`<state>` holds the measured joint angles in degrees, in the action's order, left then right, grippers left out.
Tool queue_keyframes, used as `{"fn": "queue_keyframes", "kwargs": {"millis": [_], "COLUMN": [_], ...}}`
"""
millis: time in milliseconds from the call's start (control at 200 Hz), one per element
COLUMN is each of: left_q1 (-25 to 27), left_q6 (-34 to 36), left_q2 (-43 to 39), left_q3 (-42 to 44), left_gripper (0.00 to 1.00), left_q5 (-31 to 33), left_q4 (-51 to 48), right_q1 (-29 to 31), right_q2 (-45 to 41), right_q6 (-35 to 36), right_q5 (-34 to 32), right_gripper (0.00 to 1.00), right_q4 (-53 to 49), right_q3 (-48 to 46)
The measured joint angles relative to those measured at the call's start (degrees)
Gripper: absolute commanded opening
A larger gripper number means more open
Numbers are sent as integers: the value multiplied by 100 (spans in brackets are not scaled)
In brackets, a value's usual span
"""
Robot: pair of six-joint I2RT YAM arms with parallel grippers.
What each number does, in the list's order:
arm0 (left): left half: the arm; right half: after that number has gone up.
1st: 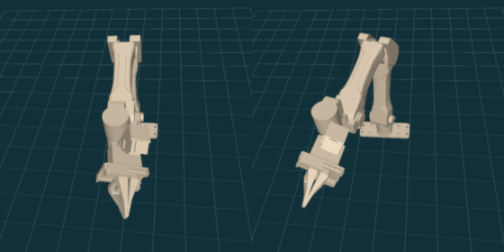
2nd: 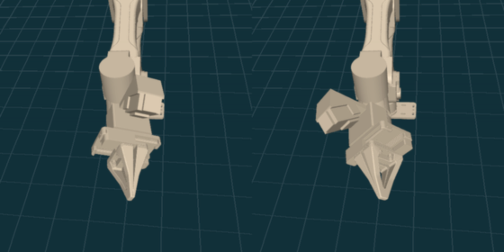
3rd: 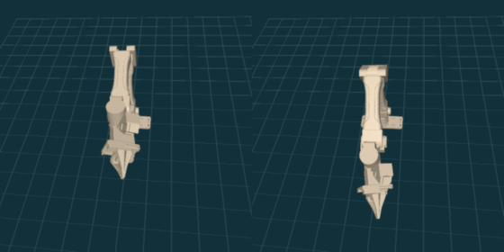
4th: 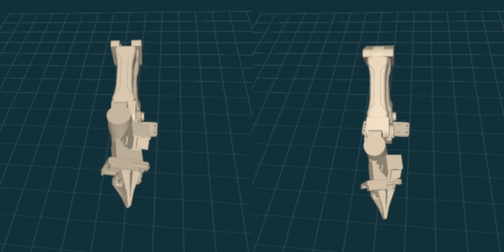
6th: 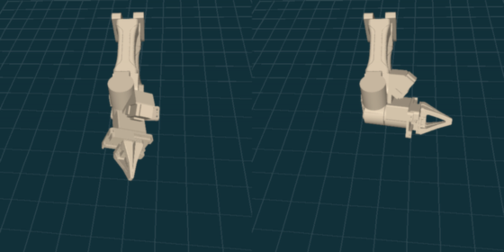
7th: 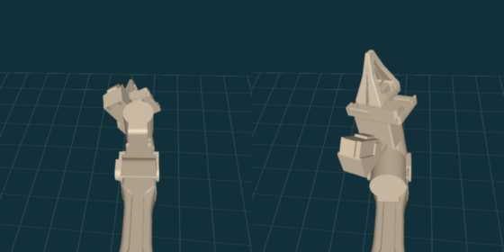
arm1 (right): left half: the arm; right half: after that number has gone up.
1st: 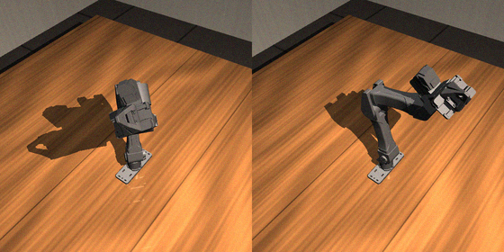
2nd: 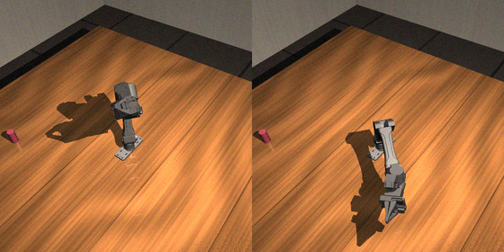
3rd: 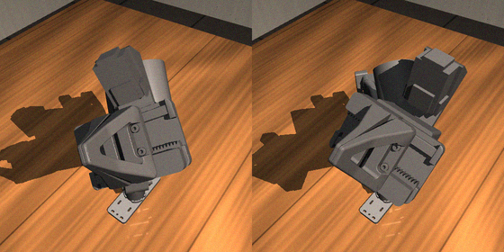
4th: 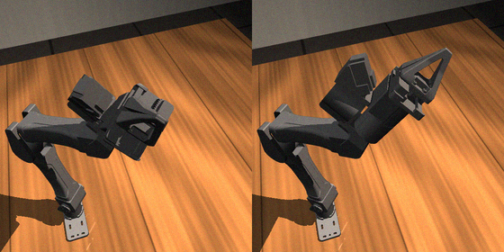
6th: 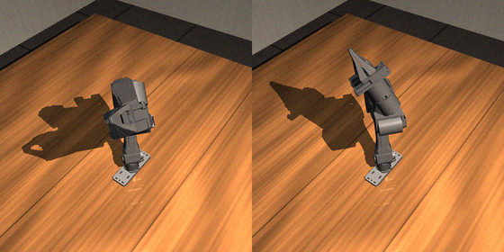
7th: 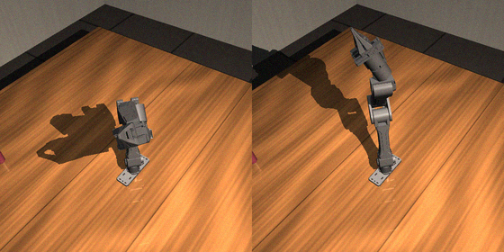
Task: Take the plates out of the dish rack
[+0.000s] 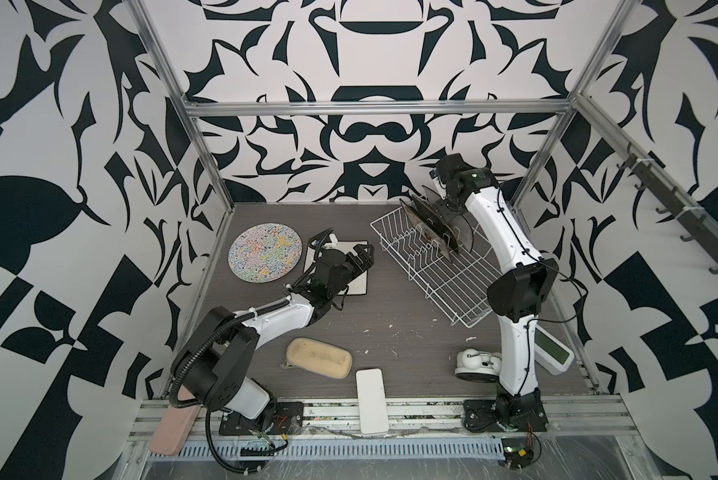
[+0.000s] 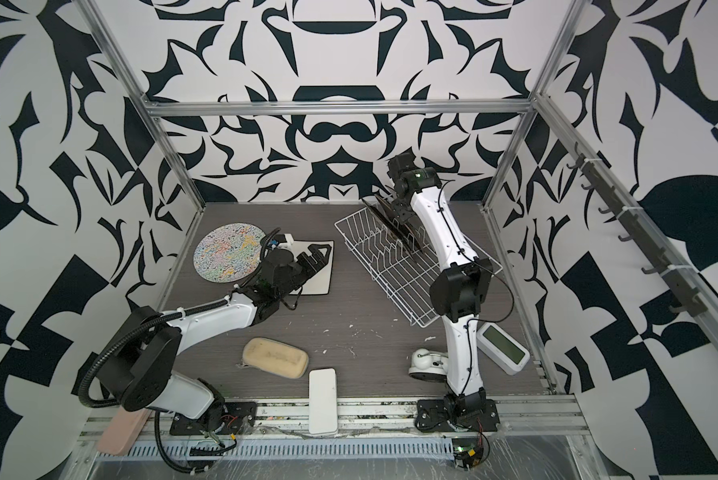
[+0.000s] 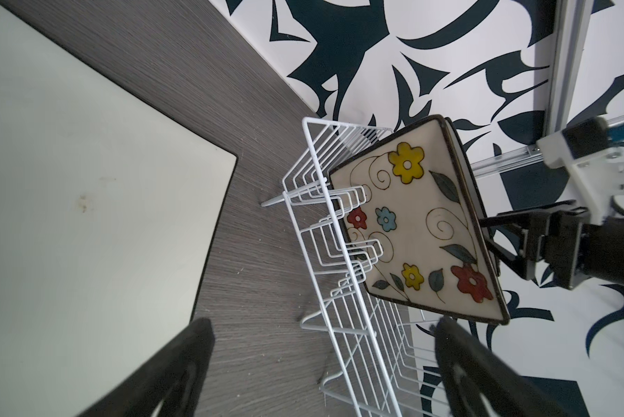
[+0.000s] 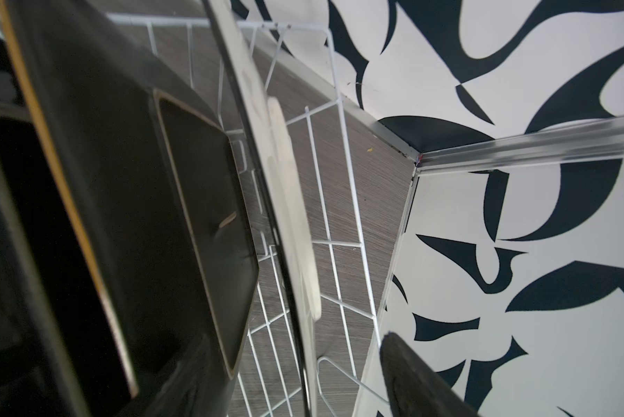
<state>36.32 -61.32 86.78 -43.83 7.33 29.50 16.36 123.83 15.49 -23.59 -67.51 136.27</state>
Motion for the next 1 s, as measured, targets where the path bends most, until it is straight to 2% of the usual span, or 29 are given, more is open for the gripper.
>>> {"fn": "queue_keyframes", "kwargs": {"millis": [130,370,625,760,920,1000], "left_q1": [-9,-9,-9,-9,-9,-9], "left_q6": [-175,-343,-382,-369,-363,-365], "left_q2": [63,223,254,254,254,254], "left_q3": [76,101,101,101,101,101], "left_gripper": [99,99,100,100,99,99], "left_q5": [-74,-216,-284,-275,-262,-262], "left_q4": [216,345,348,295,225,238], "right_q1": [-39,-127,-138,-138,-138,-138], "right_q2": [-4,-4,-2,-2,-2,-2], "right_q6": [181,398,546,649,772,769], "right_q5": [-127,-232,-260,-293,-380,-415], "right_gripper": [69,68,57,50,32,31], "right_q4": [9,120,181,225,247,267], "right_q3": [-17,-315,-372,-492,-601,-619]}}
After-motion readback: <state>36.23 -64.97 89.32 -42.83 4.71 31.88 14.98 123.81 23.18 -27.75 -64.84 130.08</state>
